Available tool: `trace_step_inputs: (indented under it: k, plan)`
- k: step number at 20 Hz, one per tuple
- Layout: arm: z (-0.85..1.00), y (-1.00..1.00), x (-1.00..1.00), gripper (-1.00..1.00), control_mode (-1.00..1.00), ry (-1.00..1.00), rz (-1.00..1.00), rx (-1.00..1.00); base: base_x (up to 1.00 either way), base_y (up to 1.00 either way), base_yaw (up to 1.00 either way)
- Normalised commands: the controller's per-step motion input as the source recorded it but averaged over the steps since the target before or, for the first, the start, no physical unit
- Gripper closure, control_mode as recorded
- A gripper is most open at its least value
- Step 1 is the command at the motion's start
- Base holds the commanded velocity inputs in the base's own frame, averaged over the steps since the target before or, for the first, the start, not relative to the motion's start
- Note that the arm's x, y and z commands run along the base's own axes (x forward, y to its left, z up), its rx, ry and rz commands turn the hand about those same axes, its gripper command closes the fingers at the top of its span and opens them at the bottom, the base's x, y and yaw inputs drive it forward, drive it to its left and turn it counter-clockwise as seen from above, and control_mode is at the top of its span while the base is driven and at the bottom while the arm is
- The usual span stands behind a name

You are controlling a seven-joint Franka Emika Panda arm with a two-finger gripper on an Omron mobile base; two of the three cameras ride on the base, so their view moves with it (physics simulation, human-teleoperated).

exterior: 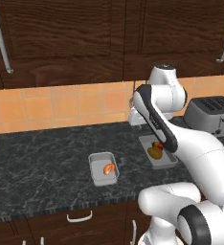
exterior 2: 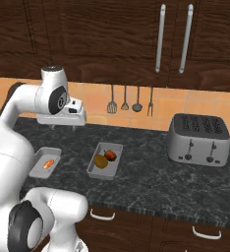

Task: Take the meat container that has the shrimp and place it on the second highest rack of the freezer. Then take the vegetable container that has the bell pepper and avocado and place it on the highest rack of the freezer.

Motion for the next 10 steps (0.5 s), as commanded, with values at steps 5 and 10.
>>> trace_step_inputs:
  k: [5, 10]
  plan:
    - [-0.15, 0.79, 0.00, -1.00, -1.00, 0.23, 0.18, 0.00, 0.00, 0.00, 0.00]
    - [-0.78, 0.31, 0.00, -1.00, -1.00, 0.08, 0.15, 0.02, 0.00, 0.00, 0.00]
